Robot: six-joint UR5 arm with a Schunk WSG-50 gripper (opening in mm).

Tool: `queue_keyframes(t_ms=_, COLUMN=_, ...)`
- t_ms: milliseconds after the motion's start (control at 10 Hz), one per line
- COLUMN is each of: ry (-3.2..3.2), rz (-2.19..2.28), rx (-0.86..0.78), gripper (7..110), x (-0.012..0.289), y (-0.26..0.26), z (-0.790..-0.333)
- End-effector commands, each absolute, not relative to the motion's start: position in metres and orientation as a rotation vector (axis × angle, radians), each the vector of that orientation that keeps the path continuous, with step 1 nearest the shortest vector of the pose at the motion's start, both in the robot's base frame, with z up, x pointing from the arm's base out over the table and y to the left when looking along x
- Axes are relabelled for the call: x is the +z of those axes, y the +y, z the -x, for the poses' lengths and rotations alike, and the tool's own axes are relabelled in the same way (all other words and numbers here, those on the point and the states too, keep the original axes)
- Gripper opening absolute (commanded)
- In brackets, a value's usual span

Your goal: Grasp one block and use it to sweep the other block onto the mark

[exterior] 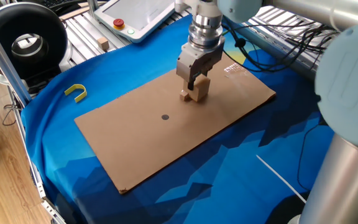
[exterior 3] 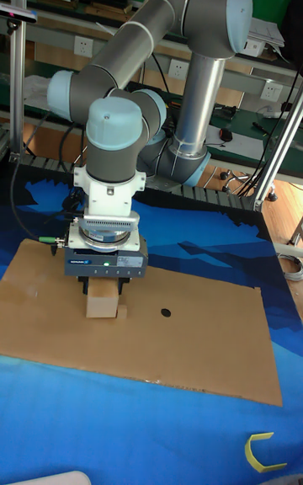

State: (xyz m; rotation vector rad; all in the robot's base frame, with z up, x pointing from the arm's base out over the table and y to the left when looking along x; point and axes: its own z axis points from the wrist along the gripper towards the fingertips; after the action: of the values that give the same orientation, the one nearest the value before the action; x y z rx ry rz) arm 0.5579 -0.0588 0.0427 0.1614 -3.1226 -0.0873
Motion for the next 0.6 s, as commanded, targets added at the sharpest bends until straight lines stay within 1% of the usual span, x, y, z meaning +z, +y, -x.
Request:
queue_keyframes(t_ms=0, ry=-3.153, rz=-0.151, rx=-0.044, gripper=7, x=0.052, y=-0.066, z=-0.572)
queue_keyframes(t_ms=100, ry=-3.162, rz=-0.130, rx=-0.036, gripper=7, x=0.047, y=-0.064, z=-0.577)
queue_keyframes(t_ms=300, ry=-3.165, rz=-0.124, rx=-0.095, gripper=7, x=0.031, y=-0.050, z=-0.583)
queue_keyframes(t_ms=400, ry=-3.156, rz=-0.087, rx=-0.144, gripper=7, x=0.030, y=-0.037, z=-0.580)
queue_keyframes(t_ms=500, ry=-3.141, rz=-0.039, rx=-0.192, gripper=7, x=0.035, y=-0.021, z=-0.575)
